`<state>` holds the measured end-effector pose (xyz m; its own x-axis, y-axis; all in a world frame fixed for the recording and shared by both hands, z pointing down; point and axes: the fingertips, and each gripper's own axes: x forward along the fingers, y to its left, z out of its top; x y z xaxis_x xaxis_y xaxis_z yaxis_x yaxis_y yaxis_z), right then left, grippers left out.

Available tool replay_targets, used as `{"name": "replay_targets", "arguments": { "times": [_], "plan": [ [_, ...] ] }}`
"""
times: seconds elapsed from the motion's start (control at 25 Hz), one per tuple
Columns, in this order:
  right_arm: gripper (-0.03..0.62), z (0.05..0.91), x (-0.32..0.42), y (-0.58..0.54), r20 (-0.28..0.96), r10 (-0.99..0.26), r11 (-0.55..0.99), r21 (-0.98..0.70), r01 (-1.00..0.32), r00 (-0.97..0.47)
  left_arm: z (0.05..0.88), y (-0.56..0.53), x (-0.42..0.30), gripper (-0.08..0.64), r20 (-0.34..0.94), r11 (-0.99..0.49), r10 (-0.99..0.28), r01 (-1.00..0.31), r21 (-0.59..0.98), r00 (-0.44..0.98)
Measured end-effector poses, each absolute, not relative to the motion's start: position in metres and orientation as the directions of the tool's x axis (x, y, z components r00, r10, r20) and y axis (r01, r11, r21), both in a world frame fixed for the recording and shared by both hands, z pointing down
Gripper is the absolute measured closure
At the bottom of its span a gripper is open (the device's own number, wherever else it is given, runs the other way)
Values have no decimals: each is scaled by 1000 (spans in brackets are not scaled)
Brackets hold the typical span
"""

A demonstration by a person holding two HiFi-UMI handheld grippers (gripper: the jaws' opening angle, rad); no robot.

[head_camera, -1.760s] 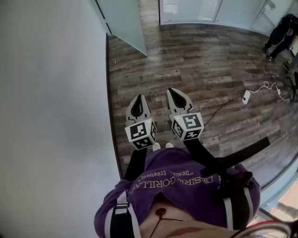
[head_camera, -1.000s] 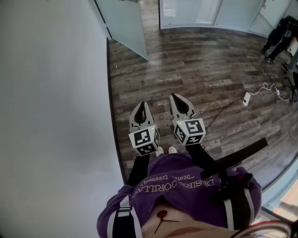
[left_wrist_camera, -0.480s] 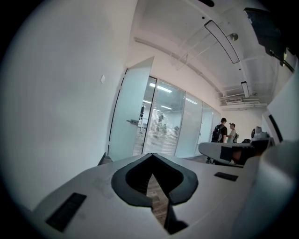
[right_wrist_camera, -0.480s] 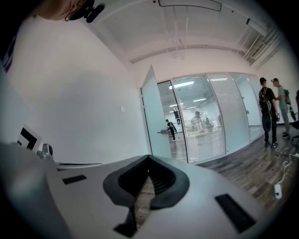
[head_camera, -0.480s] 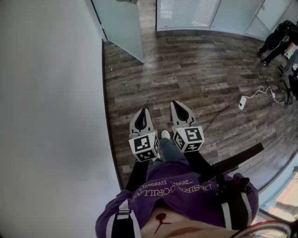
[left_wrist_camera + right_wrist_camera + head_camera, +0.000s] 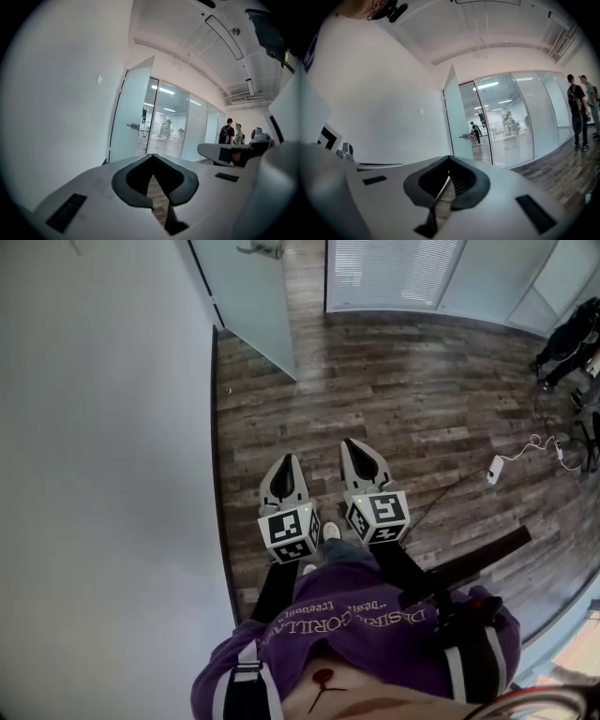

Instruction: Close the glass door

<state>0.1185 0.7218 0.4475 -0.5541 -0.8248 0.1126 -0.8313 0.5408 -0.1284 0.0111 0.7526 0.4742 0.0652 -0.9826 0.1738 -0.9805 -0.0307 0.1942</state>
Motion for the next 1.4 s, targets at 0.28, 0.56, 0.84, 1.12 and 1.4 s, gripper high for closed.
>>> {"name": "replay_targets", "arguments": {
  "times": [0.28,0.56,0.84,1.12,1.4],
  "plan": [
    [595,445,133,669,117,-818,550,-130,-825,-563,471,702,25,560,176,-16,-983,-980,196,51],
    [595,453,138,645,128,-802,568,-139,-812,-583,477,680,30,560,191,12,-981,-982,188,24],
    [595,456,129,619,127,-794,578,-144,-803,-594,475,657,17,560,182,35,-983,-983,181,-1],
    [596,456,97,567,134,-798,570,-152,-808,-588,470,602,-11,560,170,8,-985,-985,172,21],
    [595,443,60,512,109,-814,555,-143,-820,-570,459,545,-46,560,158,-17,-987,-986,165,43]
  ]
}}
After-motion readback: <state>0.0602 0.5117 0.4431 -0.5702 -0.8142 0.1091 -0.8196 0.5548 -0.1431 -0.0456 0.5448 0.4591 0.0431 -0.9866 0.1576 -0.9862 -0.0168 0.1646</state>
